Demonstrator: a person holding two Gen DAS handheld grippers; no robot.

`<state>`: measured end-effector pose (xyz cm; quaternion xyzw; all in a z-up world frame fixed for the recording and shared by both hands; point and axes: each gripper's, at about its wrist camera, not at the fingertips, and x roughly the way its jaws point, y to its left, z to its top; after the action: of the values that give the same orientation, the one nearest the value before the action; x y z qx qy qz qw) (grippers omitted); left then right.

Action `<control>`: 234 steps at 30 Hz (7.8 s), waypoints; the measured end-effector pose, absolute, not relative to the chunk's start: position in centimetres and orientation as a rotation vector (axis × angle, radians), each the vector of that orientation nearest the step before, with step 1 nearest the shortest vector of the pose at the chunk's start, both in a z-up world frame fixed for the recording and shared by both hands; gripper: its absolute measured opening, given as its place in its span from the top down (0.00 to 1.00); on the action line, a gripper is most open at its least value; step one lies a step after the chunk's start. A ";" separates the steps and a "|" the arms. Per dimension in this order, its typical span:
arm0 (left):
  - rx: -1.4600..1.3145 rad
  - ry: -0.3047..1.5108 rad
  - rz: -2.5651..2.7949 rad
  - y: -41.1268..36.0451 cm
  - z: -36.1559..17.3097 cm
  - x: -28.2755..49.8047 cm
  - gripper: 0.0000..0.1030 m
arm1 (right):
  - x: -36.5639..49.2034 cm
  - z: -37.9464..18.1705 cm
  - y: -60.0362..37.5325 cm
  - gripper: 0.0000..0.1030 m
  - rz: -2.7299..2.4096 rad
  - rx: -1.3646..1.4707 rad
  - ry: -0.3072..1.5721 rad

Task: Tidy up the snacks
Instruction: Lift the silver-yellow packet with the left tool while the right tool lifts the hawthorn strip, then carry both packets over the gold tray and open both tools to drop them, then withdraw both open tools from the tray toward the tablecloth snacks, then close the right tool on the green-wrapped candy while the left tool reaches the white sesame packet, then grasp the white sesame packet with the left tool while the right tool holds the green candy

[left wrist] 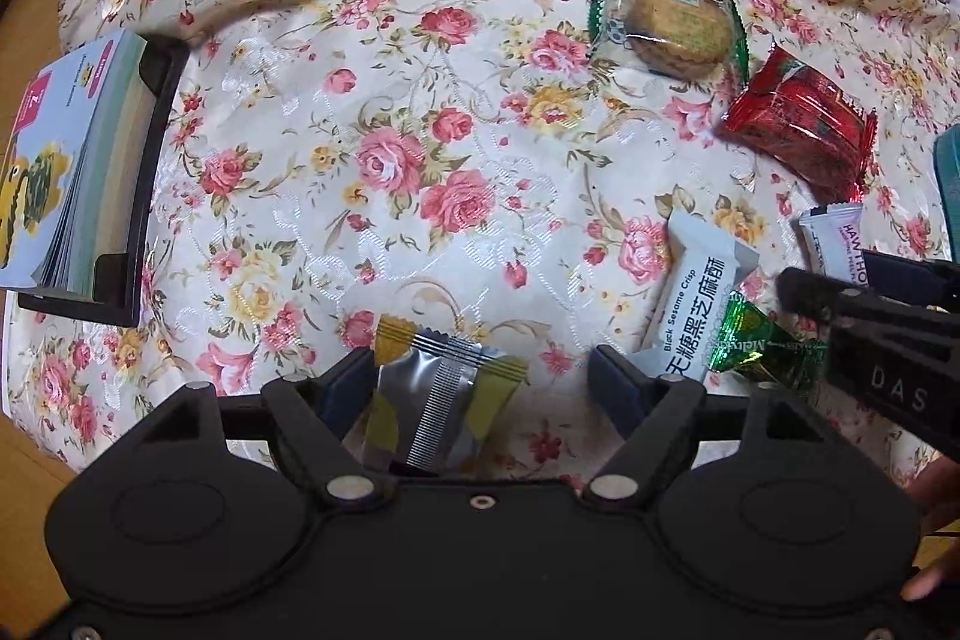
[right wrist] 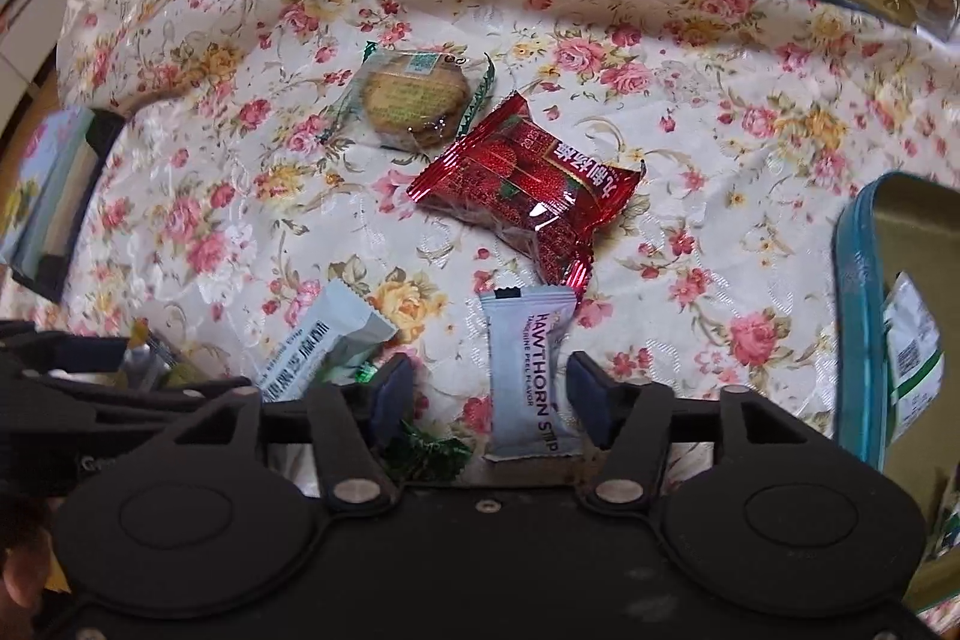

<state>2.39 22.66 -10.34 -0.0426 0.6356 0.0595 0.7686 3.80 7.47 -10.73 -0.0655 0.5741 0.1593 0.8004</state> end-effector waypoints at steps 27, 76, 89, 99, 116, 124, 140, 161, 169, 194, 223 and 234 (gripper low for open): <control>-0.263 1.220 0.163 21.3 -0.8 4.3 0.48 | 6.2 -2.4 2.3 0.79 0.345 0.197 1.182; -0.041 1.253 -0.351 -7.4 -1.2 5.4 0.46 | 5.9 2.8 -25.0 0.78 -0.260 0.419 0.966; 0.002 1.154 -0.363 -8.0 0.3 5.0 0.39 | 6.1 2.9 -24.2 0.76 -0.258 0.403 0.951; -0.006 1.219 -0.214 -6.3 -0.7 6.1 0.39 | 6.2 2.6 -23.5 0.75 -0.244 0.394 0.978; 0.039 1.190 0.001 -2.4 -0.4 6.9 0.39 | 6.4 2.5 -19.5 0.67 -0.182 0.283 0.999; 0.034 1.175 0.096 0.6 -0.1 7.2 0.39 | 6.5 2.6 -16.4 0.62 -0.125 0.209 1.006; 0.032 1.180 0.176 6.5 -0.5 6.0 0.39 | 6.3 1.2 -8.8 0.60 0.029 0.093 1.077; -0.221 1.236 0.260 19.3 1.1 4.4 0.39 | 4.4 -3.4 2.9 0.58 0.352 -0.045 1.213; -0.303 1.236 0.277 21.9 1.4 4.3 0.39 | 2.2 -5.8 6.7 0.58 0.510 -0.201 1.229; -0.319 1.242 0.225 22.2 1.6 3.9 0.39 | 0.2 -10.3 9.6 0.57 0.607 -0.388 1.189; -0.272 1.333 0.194 20.7 -2.2 4.6 0.39 | 4.9 -7.9 3.6 0.81 0.375 0.061 1.294; -0.171 1.378 0.147 17.8 -4.5 4.9 0.39 | 5.5 -6.5 1.7 0.81 0.272 0.123 1.312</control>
<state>4.90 17.81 -4.51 -0.0787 0.6346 0.0678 0.7659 5.47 1.69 -6.48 0.0572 0.6078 0.1258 0.7820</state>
